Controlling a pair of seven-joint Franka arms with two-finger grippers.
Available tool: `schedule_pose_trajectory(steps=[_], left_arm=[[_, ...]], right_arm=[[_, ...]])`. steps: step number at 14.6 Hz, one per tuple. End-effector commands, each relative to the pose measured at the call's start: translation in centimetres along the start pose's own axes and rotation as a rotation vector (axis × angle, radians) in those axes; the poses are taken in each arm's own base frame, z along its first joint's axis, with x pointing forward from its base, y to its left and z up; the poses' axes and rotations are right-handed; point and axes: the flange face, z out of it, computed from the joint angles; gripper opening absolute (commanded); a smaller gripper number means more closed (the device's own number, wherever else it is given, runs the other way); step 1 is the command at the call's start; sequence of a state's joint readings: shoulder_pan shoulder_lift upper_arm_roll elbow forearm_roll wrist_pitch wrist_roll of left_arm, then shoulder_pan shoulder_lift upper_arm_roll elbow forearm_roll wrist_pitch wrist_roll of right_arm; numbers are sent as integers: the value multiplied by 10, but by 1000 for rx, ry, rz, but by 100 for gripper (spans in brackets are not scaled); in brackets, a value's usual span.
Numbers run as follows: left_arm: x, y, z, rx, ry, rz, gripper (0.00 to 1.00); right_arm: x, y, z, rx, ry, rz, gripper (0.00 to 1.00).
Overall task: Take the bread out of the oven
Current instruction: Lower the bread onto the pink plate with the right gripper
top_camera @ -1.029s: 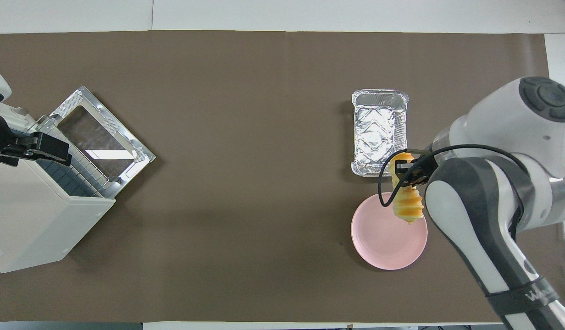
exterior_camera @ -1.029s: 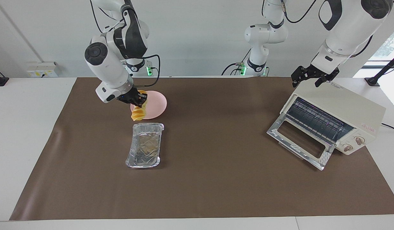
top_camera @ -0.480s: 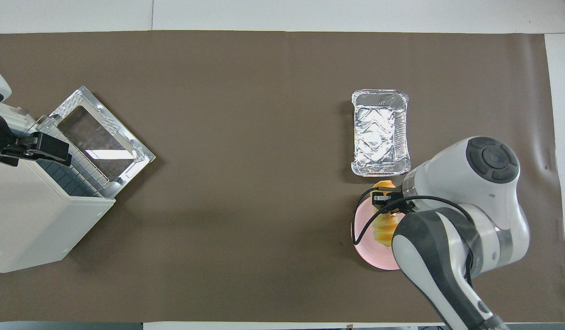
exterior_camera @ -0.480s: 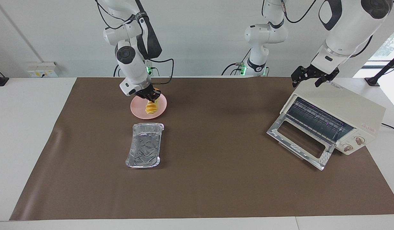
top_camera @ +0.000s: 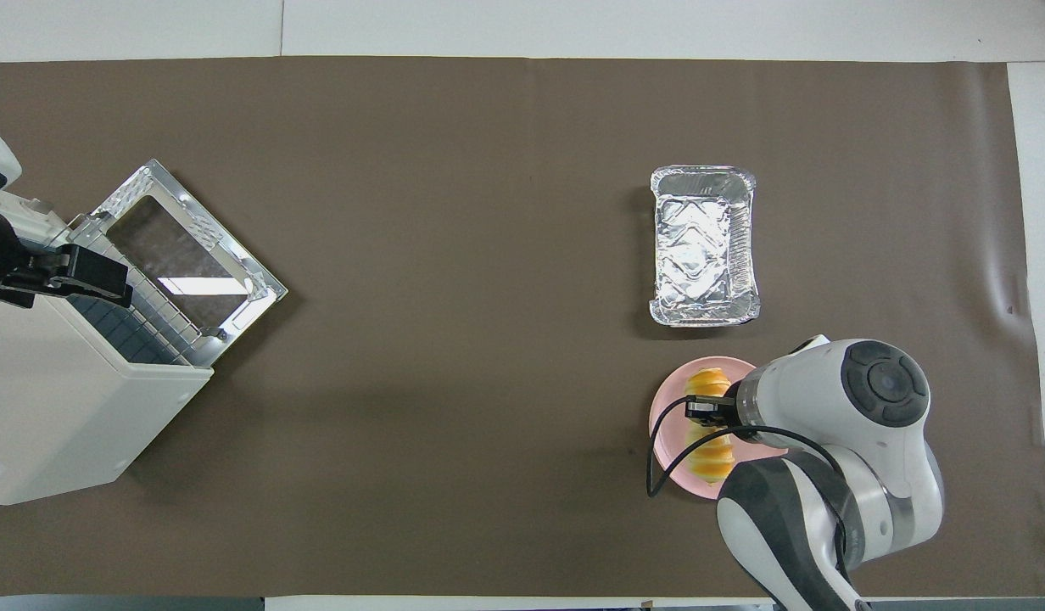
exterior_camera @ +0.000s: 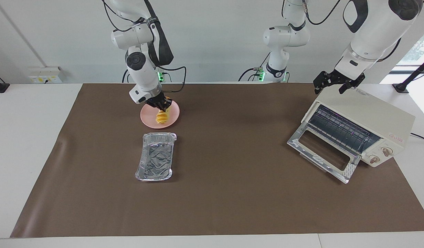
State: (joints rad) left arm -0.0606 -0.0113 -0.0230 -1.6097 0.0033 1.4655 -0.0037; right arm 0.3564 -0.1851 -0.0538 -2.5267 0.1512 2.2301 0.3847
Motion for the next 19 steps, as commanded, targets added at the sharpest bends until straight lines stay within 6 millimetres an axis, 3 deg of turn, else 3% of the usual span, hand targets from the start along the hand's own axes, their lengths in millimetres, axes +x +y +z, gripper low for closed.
schedule_pose_trajectory(steps=[1, 12, 13, 14, 15, 16, 18, 19], left_arm=[[-4, -3, -3, 11, 15, 6, 100], [-4, -3, -4, 11, 16, 6, 100], [-5, -3, -4, 11, 18, 6, 100], [-4, -3, -4, 11, 16, 6, 100], [-5, -3, -4, 11, 18, 6, 100], [-5, -3, -4, 11, 18, 6, 100], [-5, -3, -4, 11, 18, 6, 100], [-5, -3, -4, 11, 18, 6, 100]], right_arm=[[-10, 10, 9, 18, 26, -17, 0], [-13, 13, 16, 12, 16, -40, 0], [-12, 13, 16, 12, 16, -40, 24], [-11, 13, 16, 11, 13, -34, 62], [-10, 14, 15, 11, 12, -28, 84], [-7, 13, 10, 15, 17, -24, 100], [2, 8, -9, 23, 21, -22, 100], [8, 3, -28, 26, 8, -19, 100]])
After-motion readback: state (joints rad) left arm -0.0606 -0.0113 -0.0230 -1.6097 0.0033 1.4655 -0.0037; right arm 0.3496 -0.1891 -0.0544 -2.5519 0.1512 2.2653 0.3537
